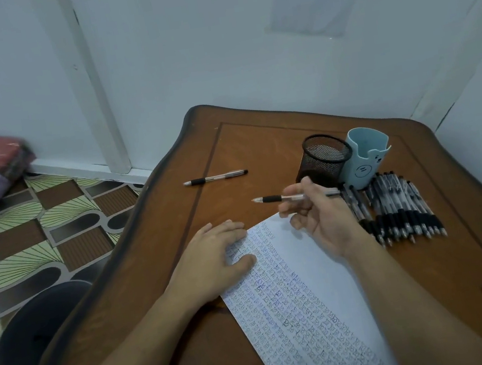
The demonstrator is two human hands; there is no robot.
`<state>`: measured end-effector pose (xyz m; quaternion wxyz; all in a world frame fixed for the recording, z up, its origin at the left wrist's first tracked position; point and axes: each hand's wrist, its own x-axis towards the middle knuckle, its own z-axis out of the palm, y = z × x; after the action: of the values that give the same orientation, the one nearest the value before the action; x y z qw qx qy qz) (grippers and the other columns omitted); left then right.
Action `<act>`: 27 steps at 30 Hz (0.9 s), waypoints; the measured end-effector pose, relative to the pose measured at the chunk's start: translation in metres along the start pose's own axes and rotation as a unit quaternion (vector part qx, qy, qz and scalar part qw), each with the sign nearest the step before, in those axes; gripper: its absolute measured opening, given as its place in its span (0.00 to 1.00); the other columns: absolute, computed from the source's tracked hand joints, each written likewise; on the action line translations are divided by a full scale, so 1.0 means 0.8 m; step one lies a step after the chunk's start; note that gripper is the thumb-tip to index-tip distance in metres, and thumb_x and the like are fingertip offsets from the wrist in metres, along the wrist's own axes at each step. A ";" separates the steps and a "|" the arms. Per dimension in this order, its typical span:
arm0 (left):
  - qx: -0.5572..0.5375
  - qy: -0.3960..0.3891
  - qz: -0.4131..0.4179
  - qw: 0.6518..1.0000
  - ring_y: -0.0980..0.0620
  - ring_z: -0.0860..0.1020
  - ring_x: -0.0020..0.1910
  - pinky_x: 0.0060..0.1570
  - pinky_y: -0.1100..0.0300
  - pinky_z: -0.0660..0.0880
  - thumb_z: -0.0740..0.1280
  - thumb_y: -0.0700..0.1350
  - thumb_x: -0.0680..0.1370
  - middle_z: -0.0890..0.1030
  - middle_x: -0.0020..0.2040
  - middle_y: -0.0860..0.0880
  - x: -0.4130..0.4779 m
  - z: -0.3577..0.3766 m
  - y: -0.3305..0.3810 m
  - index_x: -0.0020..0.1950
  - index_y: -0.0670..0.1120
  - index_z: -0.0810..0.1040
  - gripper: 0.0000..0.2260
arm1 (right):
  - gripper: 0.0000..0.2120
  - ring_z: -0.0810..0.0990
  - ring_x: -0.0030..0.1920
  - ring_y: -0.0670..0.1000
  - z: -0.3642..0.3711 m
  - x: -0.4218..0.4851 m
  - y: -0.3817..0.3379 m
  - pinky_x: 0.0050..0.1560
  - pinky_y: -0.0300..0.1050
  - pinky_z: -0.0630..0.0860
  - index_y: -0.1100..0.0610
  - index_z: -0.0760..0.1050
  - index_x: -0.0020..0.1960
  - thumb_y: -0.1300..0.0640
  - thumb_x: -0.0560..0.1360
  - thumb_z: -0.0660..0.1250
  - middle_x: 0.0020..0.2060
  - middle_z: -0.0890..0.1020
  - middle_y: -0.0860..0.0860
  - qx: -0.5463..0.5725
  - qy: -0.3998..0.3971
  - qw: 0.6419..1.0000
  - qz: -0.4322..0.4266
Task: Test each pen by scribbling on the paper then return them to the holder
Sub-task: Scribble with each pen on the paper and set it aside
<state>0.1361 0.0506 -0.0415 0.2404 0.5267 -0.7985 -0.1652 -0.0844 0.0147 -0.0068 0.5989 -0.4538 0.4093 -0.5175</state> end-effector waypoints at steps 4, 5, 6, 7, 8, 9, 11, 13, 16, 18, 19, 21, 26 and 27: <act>-0.002 0.000 0.000 1.000 0.74 0.56 0.66 0.71 0.67 0.46 0.56 0.69 0.68 0.69 0.71 0.61 0.001 0.000 -0.002 0.70 0.54 0.73 0.35 | 0.15 0.70 0.27 0.49 -0.002 0.007 0.012 0.25 0.40 0.63 0.56 0.72 0.41 0.45 0.76 0.66 0.27 0.75 0.53 -0.071 -0.003 0.997 -0.012; -0.003 -0.001 0.000 1.000 0.74 0.56 0.66 0.71 0.66 0.47 0.57 0.69 0.69 0.69 0.71 0.61 0.001 0.000 -0.002 0.70 0.54 0.73 0.34 | 0.15 0.74 0.29 0.51 -0.002 0.008 0.013 0.26 0.40 0.65 0.58 0.74 0.45 0.47 0.78 0.62 0.30 0.79 0.56 -0.087 -0.014 0.996 -0.015; -0.004 -0.003 -0.001 1.000 0.73 0.56 0.66 0.71 0.66 0.47 0.59 0.67 0.70 0.69 0.71 0.61 0.002 -0.001 -0.002 0.70 0.54 0.73 0.32 | 0.15 0.78 0.33 0.52 -0.003 0.008 0.013 0.28 0.40 0.69 0.61 0.75 0.49 0.49 0.79 0.60 0.35 0.82 0.59 -0.099 -0.033 0.994 -0.013; -0.006 -0.004 -0.001 1.000 0.73 0.57 0.66 0.71 0.66 0.47 0.60 0.65 0.70 0.69 0.71 0.60 0.002 -0.001 -0.001 0.70 0.53 0.73 0.31 | 0.14 0.80 0.37 0.52 -0.003 0.008 0.013 0.31 0.39 0.72 0.62 0.76 0.50 0.51 0.78 0.62 0.39 0.83 0.59 -0.103 -0.055 0.993 -0.007; -0.009 -0.006 -0.002 1.000 0.72 0.57 0.66 0.70 0.66 0.47 0.61 0.64 0.70 0.69 0.71 0.60 0.002 -0.001 -0.001 0.70 0.53 0.73 0.30 | 0.11 0.81 0.37 0.50 -0.002 0.008 0.013 0.33 0.37 0.74 0.62 0.77 0.48 0.54 0.76 0.65 0.38 0.83 0.57 -0.095 -0.072 0.993 0.003; -0.010 -0.009 -0.002 1.000 0.72 0.57 0.66 0.70 0.67 0.47 0.61 0.64 0.70 0.70 0.71 0.60 0.002 -0.002 0.000 0.70 0.52 0.73 0.30 | 0.08 0.79 0.34 0.47 0.000 0.007 0.014 0.33 0.35 0.75 0.61 0.76 0.43 0.56 0.73 0.69 0.34 0.81 0.54 -0.085 -0.079 0.993 0.010; -0.009 -0.012 -0.001 1.000 0.72 0.56 0.66 0.70 0.66 0.47 0.61 0.63 0.70 0.70 0.71 0.59 0.003 -0.002 0.000 0.70 0.52 0.73 0.31 | 0.12 0.71 0.27 0.44 0.002 0.007 0.020 0.29 0.35 0.72 0.60 0.70 0.36 0.62 0.71 0.73 0.26 0.73 0.50 -0.090 -0.063 0.994 0.004; -0.010 -0.011 -0.002 1.000 0.72 0.57 0.66 0.70 0.66 0.47 0.61 0.63 0.70 0.70 0.71 0.59 0.004 -0.001 -0.001 0.70 0.52 0.73 0.31 | 0.18 0.67 0.24 0.44 0.004 0.007 0.027 0.25 0.36 0.67 0.59 0.65 0.32 0.67 0.73 0.72 0.22 0.68 0.48 -0.112 -0.030 0.993 -0.013; -0.010 -0.010 -0.002 1.000 0.72 0.57 0.66 0.70 0.66 0.47 0.66 0.62 0.72 0.70 0.71 0.59 0.004 -0.001 -0.001 0.70 0.52 0.73 0.28 | 0.22 0.67 0.25 0.44 0.007 0.006 0.031 0.26 0.36 0.70 0.58 0.62 0.30 0.71 0.75 0.70 0.23 0.65 0.50 -0.163 0.002 0.986 -0.029; -0.011 -0.009 0.000 1.000 0.72 0.57 0.66 0.70 0.66 0.47 0.69 0.58 0.75 0.70 0.71 0.59 0.004 -0.001 -0.002 0.70 0.52 0.73 0.25 | 0.22 0.65 0.28 0.46 0.010 0.004 0.032 0.27 0.37 0.71 0.58 0.61 0.29 0.72 0.74 0.68 0.25 0.63 0.52 -0.186 0.007 0.982 -0.031; -0.008 -0.007 0.000 1.000 0.72 0.57 0.66 0.70 0.66 0.47 0.70 0.57 0.75 0.70 0.71 0.59 0.004 -0.001 -0.002 0.70 0.52 0.73 0.25 | 0.22 0.65 0.29 0.46 0.011 0.004 0.033 0.28 0.37 0.71 0.58 0.61 0.29 0.73 0.74 0.67 0.26 0.62 0.53 -0.188 0.007 0.982 -0.029; -0.004 -0.005 0.001 1.000 0.73 0.57 0.65 0.70 0.67 0.47 0.70 0.57 0.75 0.70 0.71 0.60 0.004 -0.001 -0.002 0.70 0.52 0.73 0.25 | 0.21 0.64 0.30 0.46 0.012 0.003 0.036 0.29 0.37 0.72 0.59 0.60 0.30 0.72 0.74 0.67 0.27 0.62 0.53 -0.194 0.009 0.980 -0.032; -0.006 0.000 -0.001 1.000 0.73 0.57 0.65 0.69 0.67 0.47 0.64 0.63 0.70 0.70 0.70 0.60 0.004 -0.001 0.000 0.69 0.52 0.74 0.29 | 0.22 0.65 0.30 0.46 0.012 0.003 0.036 0.30 0.36 0.73 0.57 0.61 0.30 0.71 0.74 0.68 0.26 0.63 0.51 -0.208 0.004 0.977 -0.043; -0.009 -0.002 -0.003 1.000 0.72 0.57 0.65 0.69 0.67 0.47 0.65 0.63 0.71 0.71 0.70 0.60 0.004 -0.002 0.000 0.69 0.52 0.74 0.29 | 0.22 0.65 0.29 0.45 0.012 0.003 0.035 0.30 0.35 0.73 0.57 0.61 0.30 0.71 0.74 0.68 0.25 0.63 0.50 -0.207 0.002 0.978 -0.040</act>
<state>0.1361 0.0476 -0.0396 0.2430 0.5264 -0.7959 -0.1742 -0.0682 0.0145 -0.0314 0.4701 -0.5831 0.4897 -0.4463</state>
